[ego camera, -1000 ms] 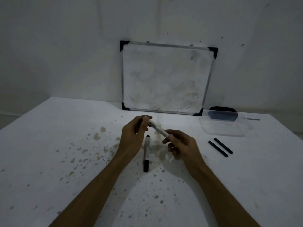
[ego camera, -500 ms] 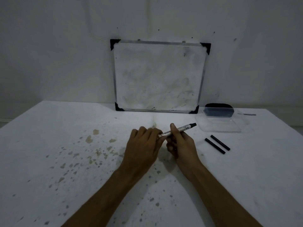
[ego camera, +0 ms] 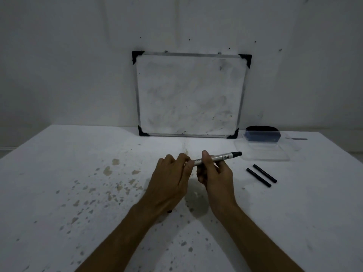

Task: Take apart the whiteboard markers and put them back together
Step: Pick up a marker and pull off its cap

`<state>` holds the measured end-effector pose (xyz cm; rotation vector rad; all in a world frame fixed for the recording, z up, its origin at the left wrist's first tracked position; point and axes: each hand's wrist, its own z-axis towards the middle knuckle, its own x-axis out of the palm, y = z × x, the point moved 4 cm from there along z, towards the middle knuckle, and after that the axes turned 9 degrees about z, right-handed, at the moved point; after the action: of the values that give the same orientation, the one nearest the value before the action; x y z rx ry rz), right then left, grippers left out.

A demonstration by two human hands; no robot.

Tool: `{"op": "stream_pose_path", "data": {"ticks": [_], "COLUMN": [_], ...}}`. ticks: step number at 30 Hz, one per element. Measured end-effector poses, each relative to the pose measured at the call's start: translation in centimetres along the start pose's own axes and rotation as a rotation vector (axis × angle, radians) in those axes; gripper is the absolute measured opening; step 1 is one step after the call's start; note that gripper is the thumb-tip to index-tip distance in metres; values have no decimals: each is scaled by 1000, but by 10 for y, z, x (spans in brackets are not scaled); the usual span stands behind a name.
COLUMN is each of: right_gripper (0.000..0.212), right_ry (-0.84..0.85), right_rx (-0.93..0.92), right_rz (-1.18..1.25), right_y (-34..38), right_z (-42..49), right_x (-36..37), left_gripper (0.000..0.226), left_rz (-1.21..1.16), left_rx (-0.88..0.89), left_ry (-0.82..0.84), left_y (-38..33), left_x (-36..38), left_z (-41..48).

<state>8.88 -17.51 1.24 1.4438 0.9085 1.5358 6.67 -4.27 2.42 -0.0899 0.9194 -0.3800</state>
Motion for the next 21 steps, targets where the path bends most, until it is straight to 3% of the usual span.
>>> {"op": "stream_pose_path", "data": {"ticks": [3,6,11,14,18,21], "right_gripper": [37,36,22,17,34,31], "right_ry": [16,88,208,243,43,1], "right_rx": [97,71,-185,-250,-29,163], "right_rz": [66,14,-112,-150,-55,103], "right_y": [-6,-7,9,12,-4,-13], "right_z": [-3,-4,-4,-6,-6,-6], "right_x": [3,7,7,7,8,9], "left_gripper": [34,29,55,55,52,46], "left_rz": [157,84,-607,-862,-265,45], "left_rx": [117,97,-444,-588,-293,-82], "left_ry": [-108,-118,337,424,230,11], "left_y": [2,-1,-7,-3,-3,-1], "left_x": [3,2,3,0,4,3], "left_z": [-1,-3,-1,-1,-10,-10]}}
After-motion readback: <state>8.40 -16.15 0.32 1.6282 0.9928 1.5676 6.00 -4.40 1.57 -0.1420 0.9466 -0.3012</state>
